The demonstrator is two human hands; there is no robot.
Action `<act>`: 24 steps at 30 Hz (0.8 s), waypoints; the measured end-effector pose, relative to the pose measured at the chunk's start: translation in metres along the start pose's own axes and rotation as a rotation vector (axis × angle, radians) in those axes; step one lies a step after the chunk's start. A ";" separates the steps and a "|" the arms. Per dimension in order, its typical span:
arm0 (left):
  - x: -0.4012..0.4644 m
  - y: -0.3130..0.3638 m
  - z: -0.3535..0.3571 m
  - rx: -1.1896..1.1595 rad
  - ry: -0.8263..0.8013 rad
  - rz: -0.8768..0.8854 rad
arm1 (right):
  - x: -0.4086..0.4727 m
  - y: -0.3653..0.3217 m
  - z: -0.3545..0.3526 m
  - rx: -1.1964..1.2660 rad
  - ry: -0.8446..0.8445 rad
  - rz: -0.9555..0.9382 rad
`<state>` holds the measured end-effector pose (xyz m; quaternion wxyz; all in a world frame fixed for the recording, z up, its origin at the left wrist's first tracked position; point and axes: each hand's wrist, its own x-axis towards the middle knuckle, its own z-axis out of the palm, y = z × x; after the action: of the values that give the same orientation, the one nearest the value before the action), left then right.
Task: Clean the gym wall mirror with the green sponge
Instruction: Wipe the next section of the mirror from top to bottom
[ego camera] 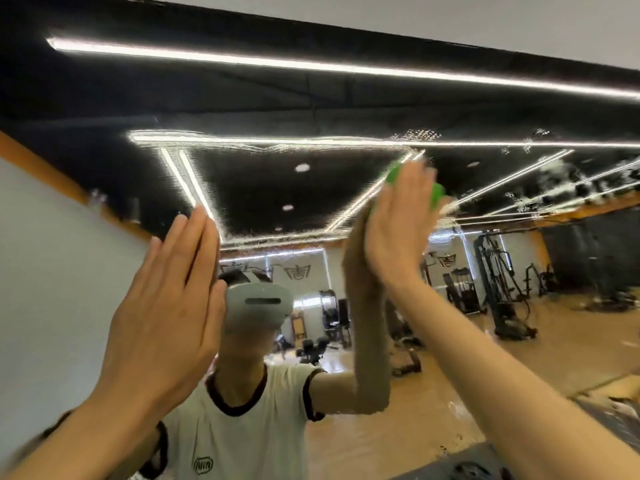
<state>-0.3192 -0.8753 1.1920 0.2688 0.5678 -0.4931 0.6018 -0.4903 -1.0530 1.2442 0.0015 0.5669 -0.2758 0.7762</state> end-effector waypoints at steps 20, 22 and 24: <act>-0.002 0.042 0.026 -0.005 0.041 -0.024 | -0.062 -0.011 0.006 -0.020 -0.227 -0.755; -0.002 0.043 0.025 -0.002 0.039 -0.029 | -0.048 0.019 -0.004 -0.020 -0.207 -0.676; -0.003 0.044 0.024 0.003 0.046 -0.029 | -0.034 0.061 -0.019 -0.028 -0.126 -0.440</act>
<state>-0.3474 -0.9123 1.1739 0.2879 0.5614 -0.4777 0.6113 -0.5140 -1.0862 1.1841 0.1617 0.6606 -0.1559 0.7164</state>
